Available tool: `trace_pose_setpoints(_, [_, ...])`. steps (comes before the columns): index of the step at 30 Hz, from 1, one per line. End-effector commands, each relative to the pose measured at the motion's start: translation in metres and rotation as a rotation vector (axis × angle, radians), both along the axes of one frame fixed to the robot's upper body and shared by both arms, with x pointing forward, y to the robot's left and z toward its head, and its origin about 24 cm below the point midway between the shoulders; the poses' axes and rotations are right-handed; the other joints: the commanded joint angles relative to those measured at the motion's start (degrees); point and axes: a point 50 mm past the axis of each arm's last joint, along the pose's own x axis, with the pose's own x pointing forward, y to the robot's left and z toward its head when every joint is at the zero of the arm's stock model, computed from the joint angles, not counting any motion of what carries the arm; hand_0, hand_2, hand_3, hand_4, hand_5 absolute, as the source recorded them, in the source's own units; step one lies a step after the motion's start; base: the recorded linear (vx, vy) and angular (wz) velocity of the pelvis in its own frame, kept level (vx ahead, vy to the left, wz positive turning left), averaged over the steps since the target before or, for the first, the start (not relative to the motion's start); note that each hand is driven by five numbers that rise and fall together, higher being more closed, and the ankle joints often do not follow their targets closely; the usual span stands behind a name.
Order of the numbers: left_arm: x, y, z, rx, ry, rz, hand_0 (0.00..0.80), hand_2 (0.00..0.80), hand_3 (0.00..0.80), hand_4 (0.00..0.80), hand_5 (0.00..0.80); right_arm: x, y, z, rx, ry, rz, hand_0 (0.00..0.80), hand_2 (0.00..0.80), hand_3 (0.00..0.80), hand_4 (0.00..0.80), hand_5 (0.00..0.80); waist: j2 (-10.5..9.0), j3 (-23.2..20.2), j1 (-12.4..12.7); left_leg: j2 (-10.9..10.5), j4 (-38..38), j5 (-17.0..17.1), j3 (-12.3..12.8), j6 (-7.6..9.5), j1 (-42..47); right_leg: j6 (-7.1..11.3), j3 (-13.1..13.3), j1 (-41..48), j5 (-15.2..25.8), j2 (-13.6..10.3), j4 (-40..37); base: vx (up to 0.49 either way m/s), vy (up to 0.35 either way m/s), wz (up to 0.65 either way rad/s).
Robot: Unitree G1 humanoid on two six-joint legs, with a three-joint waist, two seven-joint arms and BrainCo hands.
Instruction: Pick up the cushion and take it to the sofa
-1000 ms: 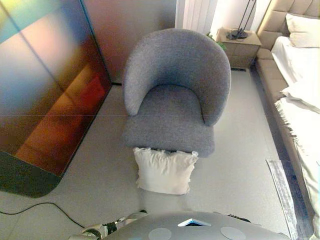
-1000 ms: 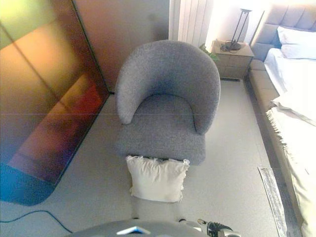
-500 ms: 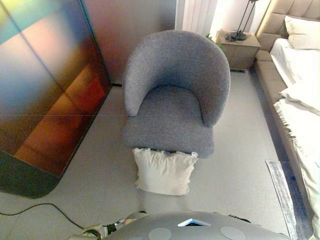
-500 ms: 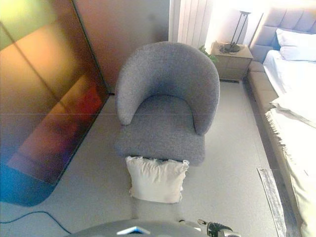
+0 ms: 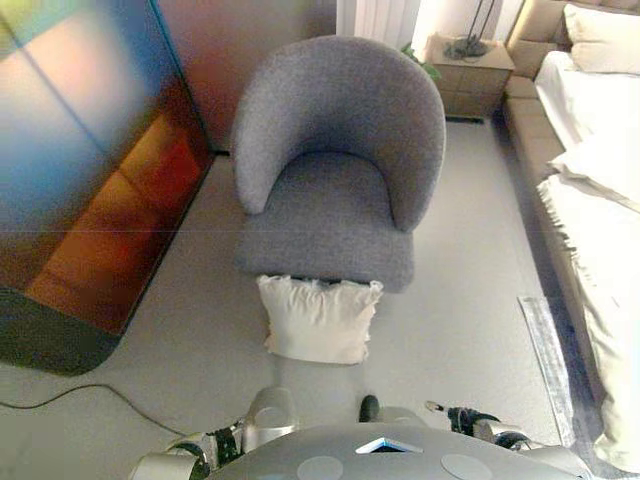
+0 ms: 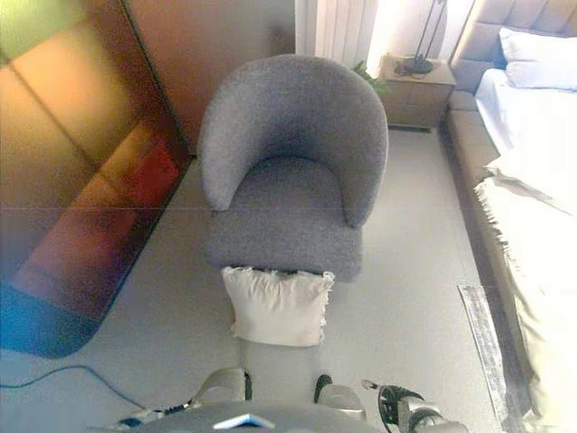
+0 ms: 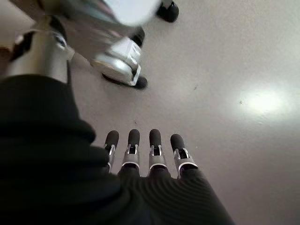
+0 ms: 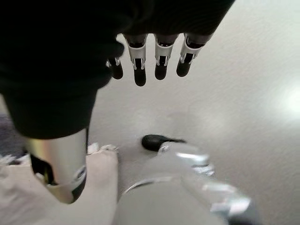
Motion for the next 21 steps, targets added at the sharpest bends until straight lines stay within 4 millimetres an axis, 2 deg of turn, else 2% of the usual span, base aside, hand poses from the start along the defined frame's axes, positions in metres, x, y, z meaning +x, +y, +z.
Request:
trace_pose_setpoints(1, [-0.008,-0.002,-0.001,-0.020,0.012,0.009,0.000,0.000,0.000,0.000,0.000,0.003,-0.003,0.001,-0.002,-0.019,-0.019,0.000,0.000,0.000,0.000,0.000,1.03,0.91,1.83,1.13,-9.00,7.42,0.73,3.18,-5.22,1.26,0.12,8.76,-4.20,4.77,-1.67,0.290,0.065,-0.24])
trace_pose_setpoints(4, [-0.014,-0.004,-0.001,-0.029,0.032,0.001,0.000,0.000,0.000,0.000,0.000,-0.001,-0.001,0.000,-0.004,-0.007,-0.018,0.000,0.000,0.000,0.000,0.000,1.43,0.10,2.41,1.86,-14.99,10.02,-0.40,2.50,-4.95,1.11,1.54,11.83,-5.66,5.48,-2.65,0.288,0.083,-0.24])
trace_pose_setpoints(6, [-0.016,-0.007,-0.002,-0.036,0.039,0.000,0.000,0.000,0.000,0.000,0.000,-0.005,0.001,-0.001,-0.010,0.006,-0.024,0.000,0.000,0.000,0.000,0.000,1.57,-0.31,2.42,2.72,-16.99,10.86,0.16,2.18,-4.81,0.84,1.97,12.79,-6.36,5.56,-2.73,0.296,0.095,0.26])
trace_pose_setpoints(9, [-0.017,-0.011,-0.002,-0.039,0.050,-0.003,0.000,0.000,0.000,0.000,0.000,-0.010,0.001,-0.002,-0.024,0.023,-0.032,0.000,0.000,0.000,0.000,0.000,1.37,-0.70,1.90,3.38,-16.38,8.69,1.53,2.80,-4.01,0.82,1.53,12.55,-6.85,4.52,-1.59,0.324,0.127,0.06])
trace_pose_setpoints(13, [-0.016,-0.006,-0.001,-0.033,0.050,0.003,0.000,0.000,0.000,0.000,0.000,-0.012,0.005,-0.003,-0.017,0.028,-0.027,0.000,0.000,0.000,0.000,0.000,0.93,-1.04,1.51,2.70,-13.17,5.23,1.61,4.63,-4.06,1.71,2.12,11.43,-8.27,3.28,2.51,0.280,0.117,-0.19])
trace_pose_setpoints(17, [-0.007,0.002,0.001,-0.020,0.047,-0.016,0.000,0.000,0.000,0.000,0.000,-0.009,0.012,-0.004,0.003,0.014,-0.037,0.000,0.000,0.000,0.000,0.000,0.06,-1.51,1.71,1.37,-10.24,3.10,1.64,6.76,-4.62,3.52,2.48,10.79,-9.21,1.72,6.65,0.273,0.116,-0.08])
trace_pose_setpoints(21, [-0.003,0.012,0.004,0.001,0.038,-0.026,0.000,0.000,0.000,0.000,0.000,-0.004,0.016,-0.005,0.021,-0.001,-0.036,0.000,0.000,0.000,0.000,0.000,-1.07,-2.56,1.82,-0.59,-11.33,1.45,1.51,9.53,-2.69,7.26,2.86,7.15,-3.80,-0.03,16.67,0.265,0.102,0.14])
